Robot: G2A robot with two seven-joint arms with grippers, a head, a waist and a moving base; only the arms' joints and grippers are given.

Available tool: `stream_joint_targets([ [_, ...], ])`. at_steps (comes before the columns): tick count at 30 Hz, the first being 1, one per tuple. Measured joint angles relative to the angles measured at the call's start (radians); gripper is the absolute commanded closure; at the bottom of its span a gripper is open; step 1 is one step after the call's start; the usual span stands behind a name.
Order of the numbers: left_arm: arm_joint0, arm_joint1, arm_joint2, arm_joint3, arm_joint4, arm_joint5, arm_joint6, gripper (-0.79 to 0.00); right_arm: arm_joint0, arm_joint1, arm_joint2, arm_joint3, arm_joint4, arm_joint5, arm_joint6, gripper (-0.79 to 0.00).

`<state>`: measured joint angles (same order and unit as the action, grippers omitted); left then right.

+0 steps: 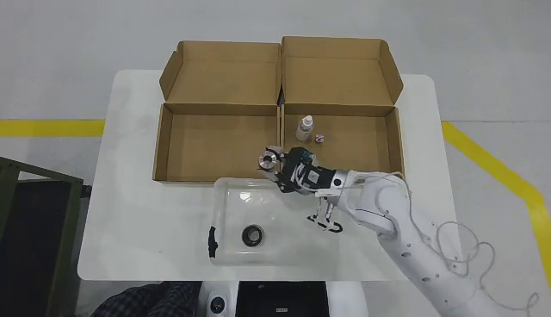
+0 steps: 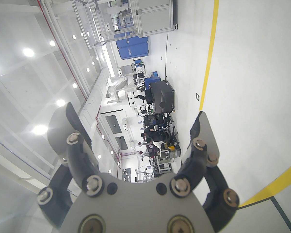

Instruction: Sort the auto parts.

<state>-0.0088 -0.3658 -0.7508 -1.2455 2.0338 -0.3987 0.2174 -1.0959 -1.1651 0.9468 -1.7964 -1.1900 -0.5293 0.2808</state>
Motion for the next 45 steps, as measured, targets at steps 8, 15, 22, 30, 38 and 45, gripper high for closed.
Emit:
stream_joint_targets([
  [8,0.0,0.0,0.0,0.0,0.0,0.0,0.0,-0.785,0.144,-0.046,-0.106,0.097,-0.028,0.112,0.079,0.0],
  [15,0.0,0.0,0.0,0.0,0.0,0.0,0.0,-0.785,0.243,-0.086,-0.17,0.205,-0.018,0.174,0.114,0.0],
  [22,0.0,0.0,0.0,0.0,0.0,0.0,0.0,-0.785,0.324,-0.129,-0.234,0.321,-0.018,0.216,0.132,0.0],
  [30,0.0,0.0,0.0,0.0,0.0,0.0,0.0,-0.785,0.384,-0.169,-0.274,0.431,-0.014,0.241,0.138,0.0],
  [38,0.0,0.0,0.0,0.0,0.0,0.0,0.0,-0.785,0.423,-0.205,-0.303,0.533,-0.012,0.249,0.138,-0.058],
  [45,0.0,0.0,0.0,0.0,0.0,0.0,0.0,-0.785,0.444,-0.23,-0.32,0.581,-0.028,0.253,0.141,-0.268],
])
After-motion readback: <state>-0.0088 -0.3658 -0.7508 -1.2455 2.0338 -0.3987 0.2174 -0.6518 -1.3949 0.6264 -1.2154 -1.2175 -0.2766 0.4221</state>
